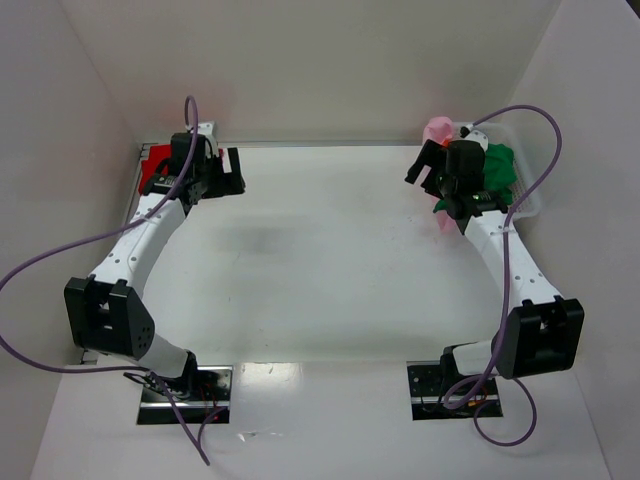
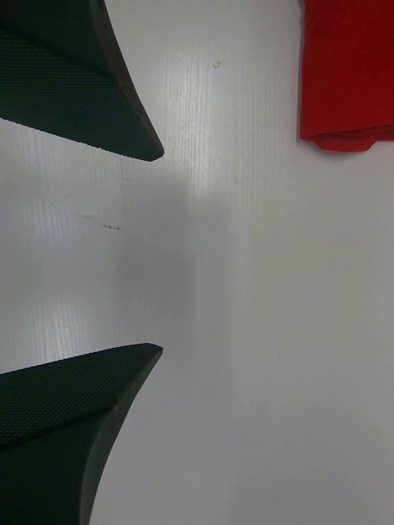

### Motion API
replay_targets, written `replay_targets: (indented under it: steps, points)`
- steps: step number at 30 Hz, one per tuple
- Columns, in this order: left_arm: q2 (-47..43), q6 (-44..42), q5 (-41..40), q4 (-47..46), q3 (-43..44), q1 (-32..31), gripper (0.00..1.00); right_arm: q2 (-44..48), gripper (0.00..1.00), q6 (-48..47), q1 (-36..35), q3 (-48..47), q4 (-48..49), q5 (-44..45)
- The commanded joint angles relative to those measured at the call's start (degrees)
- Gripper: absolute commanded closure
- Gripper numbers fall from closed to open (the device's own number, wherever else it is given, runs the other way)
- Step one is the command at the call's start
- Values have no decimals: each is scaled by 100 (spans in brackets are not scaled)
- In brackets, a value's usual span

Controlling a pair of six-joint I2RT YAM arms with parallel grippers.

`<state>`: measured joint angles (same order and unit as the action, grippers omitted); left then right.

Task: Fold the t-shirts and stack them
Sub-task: Put the neatly folded tshirt into the corner of the board with the left arm

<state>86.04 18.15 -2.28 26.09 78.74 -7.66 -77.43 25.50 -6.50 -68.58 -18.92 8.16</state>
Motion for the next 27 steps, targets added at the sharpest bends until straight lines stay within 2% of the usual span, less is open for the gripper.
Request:
replay_targets:
  steps: [1, 6, 11, 27]
  points:
    - [-26, -40, -97, -42, -17, 19, 0, 184, 1, -72, 44, -59, 64, 63]
    - [-26, -40, -237, -42, -17, 19, 0, 132, 1, -71, 44, -59, 116, 63]
    - [36, 302, -833, -95, -122, 19, 0, 79, 1, -71, 44, -59, 169, -8]
    - [88, 628, -1002, -315, -351, 19, 0, 79, 1, 43, 44, 221, 336, -60]
